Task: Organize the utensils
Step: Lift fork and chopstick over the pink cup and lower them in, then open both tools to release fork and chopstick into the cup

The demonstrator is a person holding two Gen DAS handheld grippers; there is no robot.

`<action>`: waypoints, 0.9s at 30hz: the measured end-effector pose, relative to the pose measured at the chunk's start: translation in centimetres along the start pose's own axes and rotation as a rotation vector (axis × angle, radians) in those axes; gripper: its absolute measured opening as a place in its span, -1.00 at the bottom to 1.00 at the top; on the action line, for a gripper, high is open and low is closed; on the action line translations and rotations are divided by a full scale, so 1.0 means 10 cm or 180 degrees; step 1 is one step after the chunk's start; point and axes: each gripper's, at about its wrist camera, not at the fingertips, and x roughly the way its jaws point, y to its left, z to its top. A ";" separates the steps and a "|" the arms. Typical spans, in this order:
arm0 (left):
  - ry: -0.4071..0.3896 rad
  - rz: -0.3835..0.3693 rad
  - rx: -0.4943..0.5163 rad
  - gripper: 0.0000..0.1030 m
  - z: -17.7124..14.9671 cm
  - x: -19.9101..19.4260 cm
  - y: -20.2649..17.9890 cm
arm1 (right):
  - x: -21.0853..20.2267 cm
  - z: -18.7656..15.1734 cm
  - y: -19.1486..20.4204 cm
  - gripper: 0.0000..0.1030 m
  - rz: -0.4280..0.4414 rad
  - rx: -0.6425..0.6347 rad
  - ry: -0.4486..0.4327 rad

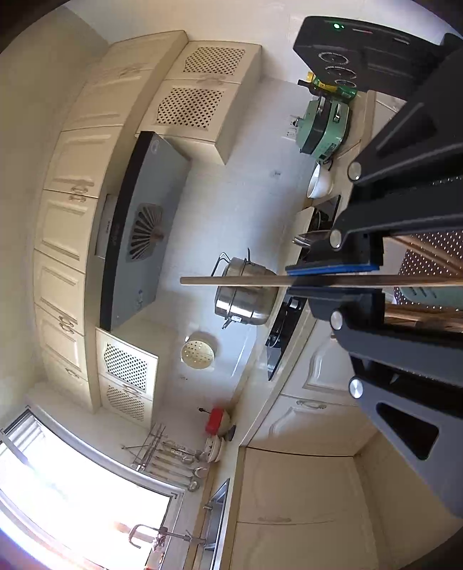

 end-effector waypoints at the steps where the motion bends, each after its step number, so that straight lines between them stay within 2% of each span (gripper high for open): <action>1: -0.0004 0.0008 0.0005 -0.89 -0.04 0.02 0.02 | 0.01 -0.01 -0.02 -0.77 -0.0002 0.0015 -0.0008; 12: -0.0025 0.0111 0.0009 -0.89 -0.31 0.16 0.14 | 0.10 -0.21 -0.03 -0.76 -0.0032 0.0057 -0.0124; 22: 0.0067 0.0122 0.0116 -0.86 -0.48 0.13 0.16 | 0.18 -0.40 -0.13 -0.75 -0.0063 0.0122 0.0058; 23: 0.0081 0.0121 0.0126 -0.71 -0.48 0.13 0.16 | 0.16 -0.40 -0.14 -0.66 -0.0070 0.0141 0.0068; 24: 0.0077 0.0121 0.0129 -0.40 -0.48 0.11 0.17 | 0.14 -0.40 -0.15 -0.54 -0.0083 0.0159 0.0062; 25: 0.0049 0.0123 0.0096 -0.25 -0.46 0.08 0.18 | 0.12 -0.40 -0.16 -0.26 -0.0113 0.0183 0.0051; 26: 0.0027 0.0126 0.0056 0.02 -0.45 0.06 0.20 | 0.09 -0.40 -0.18 0.02 -0.0128 0.0213 0.0032; 27: 0.0004 0.0151 0.0022 0.16 -0.43 0.02 0.22 | 0.07 -0.40 -0.19 0.08 -0.0119 0.0226 0.0018</action>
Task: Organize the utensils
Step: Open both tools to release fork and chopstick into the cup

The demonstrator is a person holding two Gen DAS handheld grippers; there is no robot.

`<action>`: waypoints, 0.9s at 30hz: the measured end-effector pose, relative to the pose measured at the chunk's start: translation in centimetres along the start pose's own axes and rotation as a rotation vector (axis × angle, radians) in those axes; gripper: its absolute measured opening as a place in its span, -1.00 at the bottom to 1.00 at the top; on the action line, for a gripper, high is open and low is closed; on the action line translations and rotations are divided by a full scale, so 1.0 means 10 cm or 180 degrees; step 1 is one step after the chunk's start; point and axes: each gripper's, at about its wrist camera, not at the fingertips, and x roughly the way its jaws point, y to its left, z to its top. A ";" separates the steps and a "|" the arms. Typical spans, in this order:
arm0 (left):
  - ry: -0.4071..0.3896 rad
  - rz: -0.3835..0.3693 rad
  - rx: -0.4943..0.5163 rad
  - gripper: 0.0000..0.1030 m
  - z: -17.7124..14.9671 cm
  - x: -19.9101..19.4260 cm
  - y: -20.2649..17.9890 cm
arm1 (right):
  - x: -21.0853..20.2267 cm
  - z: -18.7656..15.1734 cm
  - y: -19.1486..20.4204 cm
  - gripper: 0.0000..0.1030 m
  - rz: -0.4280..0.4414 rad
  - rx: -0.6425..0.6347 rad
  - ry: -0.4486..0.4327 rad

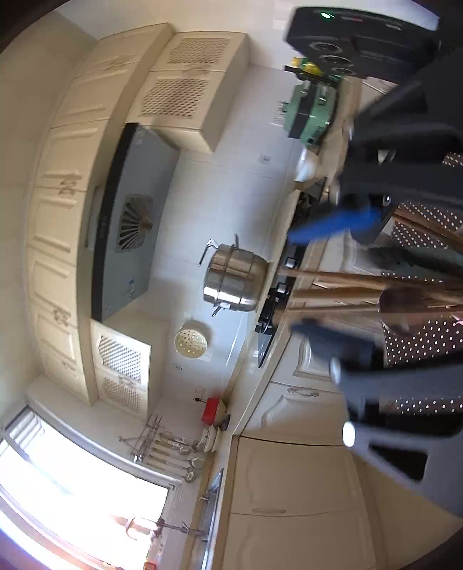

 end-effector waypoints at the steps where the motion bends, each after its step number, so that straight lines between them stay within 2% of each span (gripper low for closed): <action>1: -0.0003 0.0013 -0.0001 0.21 0.02 -0.02 0.01 | -0.03 0.01 0.00 0.13 -0.0008 -0.0001 -0.0001; 3: -0.0002 0.0046 0.0000 0.48 0.06 -0.08 0.01 | -0.08 0.03 0.03 0.24 -0.0017 -0.0011 -0.0021; 8: 0.0003 0.0049 0.0031 0.92 0.22 -0.32 -0.06 | -0.28 0.10 0.05 0.89 -0.0075 0.0035 -0.0105; 12: -0.0009 0.0131 0.0195 0.92 0.34 -0.58 -0.20 | -0.42 0.18 0.04 0.89 -0.0048 0.0074 -0.0090; 17: 0.0064 0.0380 0.0358 0.92 0.45 -0.86 -0.36 | -0.71 0.30 0.08 0.89 -0.0212 0.0035 -0.0094; 27: 0.0462 0.0827 0.0634 0.92 0.55 -1.48 -0.72 | -1.38 0.32 0.21 0.89 -0.0633 -0.0128 0.0045</action>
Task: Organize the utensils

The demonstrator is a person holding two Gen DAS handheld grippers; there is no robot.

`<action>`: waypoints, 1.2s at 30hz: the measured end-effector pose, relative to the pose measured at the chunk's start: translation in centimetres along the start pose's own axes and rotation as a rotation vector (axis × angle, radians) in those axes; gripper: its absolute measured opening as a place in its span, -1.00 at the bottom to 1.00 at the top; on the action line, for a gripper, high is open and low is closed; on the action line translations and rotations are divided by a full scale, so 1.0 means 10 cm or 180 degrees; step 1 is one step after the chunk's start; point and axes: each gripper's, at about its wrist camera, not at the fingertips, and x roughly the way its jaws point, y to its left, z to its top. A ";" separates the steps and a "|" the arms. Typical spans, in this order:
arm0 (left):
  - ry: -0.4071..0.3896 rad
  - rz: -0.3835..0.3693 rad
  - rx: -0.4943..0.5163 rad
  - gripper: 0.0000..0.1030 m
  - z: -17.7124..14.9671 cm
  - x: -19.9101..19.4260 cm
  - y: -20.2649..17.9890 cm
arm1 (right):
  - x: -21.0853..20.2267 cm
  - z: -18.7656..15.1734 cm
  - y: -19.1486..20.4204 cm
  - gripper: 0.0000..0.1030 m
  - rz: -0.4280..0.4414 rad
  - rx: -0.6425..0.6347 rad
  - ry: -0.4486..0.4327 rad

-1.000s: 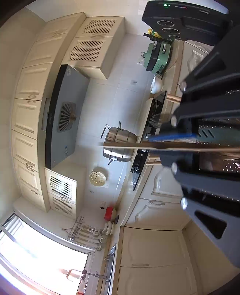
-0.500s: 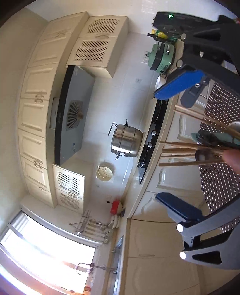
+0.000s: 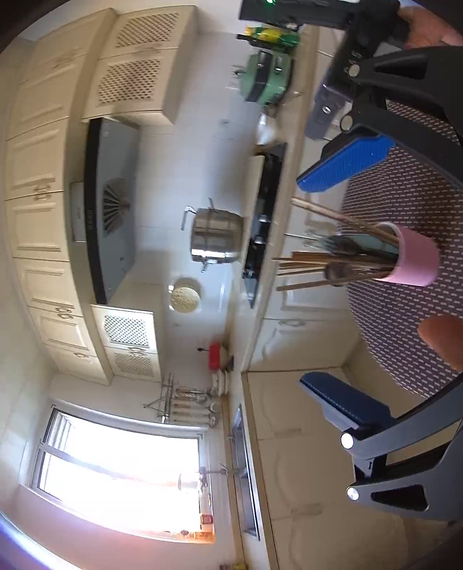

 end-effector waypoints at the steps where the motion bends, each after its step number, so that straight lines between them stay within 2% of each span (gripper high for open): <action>1: 0.0047 0.0026 -0.0011 0.92 0.00 -0.05 -0.01 | -0.06 -0.01 0.00 0.89 -0.0009 -0.0015 0.0006; 6: 0.0299 0.0242 0.0129 0.92 0.00 -0.42 -0.12 | -0.51 -0.06 -0.03 0.89 -0.0085 0.0006 0.0034; 9: 0.0388 0.0375 0.0191 0.92 0.00 -0.62 -0.16 | -0.71 -0.09 -0.01 0.89 -0.0210 -0.0072 0.0130; 13: 0.0424 0.0438 0.0238 0.92 0.01 -0.91 -0.21 | -1.01 -0.20 0.09 0.89 -0.0372 -0.0280 0.0211; 19: 0.0363 0.0486 0.0310 0.92 0.01 -1.35 -0.33 | -1.45 -0.35 0.30 0.89 -0.0606 -0.0527 0.0124; 23: 0.0273 0.0541 0.0367 0.92 0.00 -1.60 -0.37 | -1.66 -0.40 0.40 0.89 -0.0669 -0.0526 0.0030; 27: 0.0248 0.0479 0.0302 0.92 -0.03 -1.81 -0.35 | -1.79 -0.42 0.55 0.89 -0.0707 -0.0658 -0.0062; 36: 0.0157 0.0442 0.0236 0.92 0.00 -1.93 -0.41 | -1.92 -0.39 0.65 0.89 -0.0684 -0.0683 -0.0181</action>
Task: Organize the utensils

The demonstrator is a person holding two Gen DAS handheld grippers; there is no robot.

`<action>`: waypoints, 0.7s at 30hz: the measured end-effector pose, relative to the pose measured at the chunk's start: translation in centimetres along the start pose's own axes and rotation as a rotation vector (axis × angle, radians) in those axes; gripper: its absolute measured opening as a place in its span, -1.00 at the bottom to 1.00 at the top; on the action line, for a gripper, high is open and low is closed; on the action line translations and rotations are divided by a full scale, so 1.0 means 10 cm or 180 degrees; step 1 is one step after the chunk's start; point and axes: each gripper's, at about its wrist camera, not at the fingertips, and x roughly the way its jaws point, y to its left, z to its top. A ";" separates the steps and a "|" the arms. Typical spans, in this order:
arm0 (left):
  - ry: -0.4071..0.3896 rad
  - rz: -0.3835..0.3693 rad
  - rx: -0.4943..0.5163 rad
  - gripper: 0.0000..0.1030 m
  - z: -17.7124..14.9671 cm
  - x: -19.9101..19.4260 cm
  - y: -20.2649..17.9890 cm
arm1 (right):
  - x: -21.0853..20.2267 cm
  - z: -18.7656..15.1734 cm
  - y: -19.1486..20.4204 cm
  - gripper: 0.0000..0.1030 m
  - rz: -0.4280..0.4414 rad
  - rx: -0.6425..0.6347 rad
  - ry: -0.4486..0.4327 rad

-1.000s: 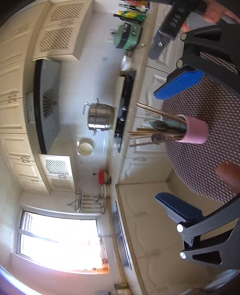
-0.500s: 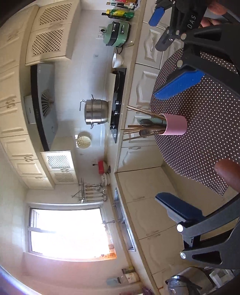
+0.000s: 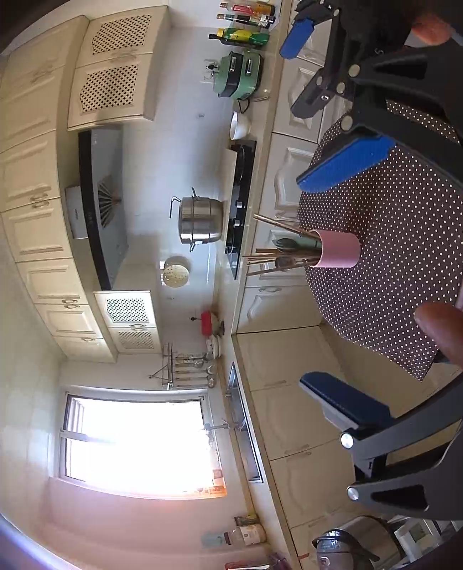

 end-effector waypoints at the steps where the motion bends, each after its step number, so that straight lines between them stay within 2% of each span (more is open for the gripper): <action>1: -0.0001 -0.0013 -0.0010 0.92 -0.01 -0.01 0.00 | -0.01 0.01 -0.01 0.89 -0.0001 0.0003 -0.0007; 21: -0.0067 -0.0013 -0.0043 0.92 0.01 -0.07 0.02 | -0.06 0.01 -0.02 0.89 -0.0001 0.0036 -0.0046</action>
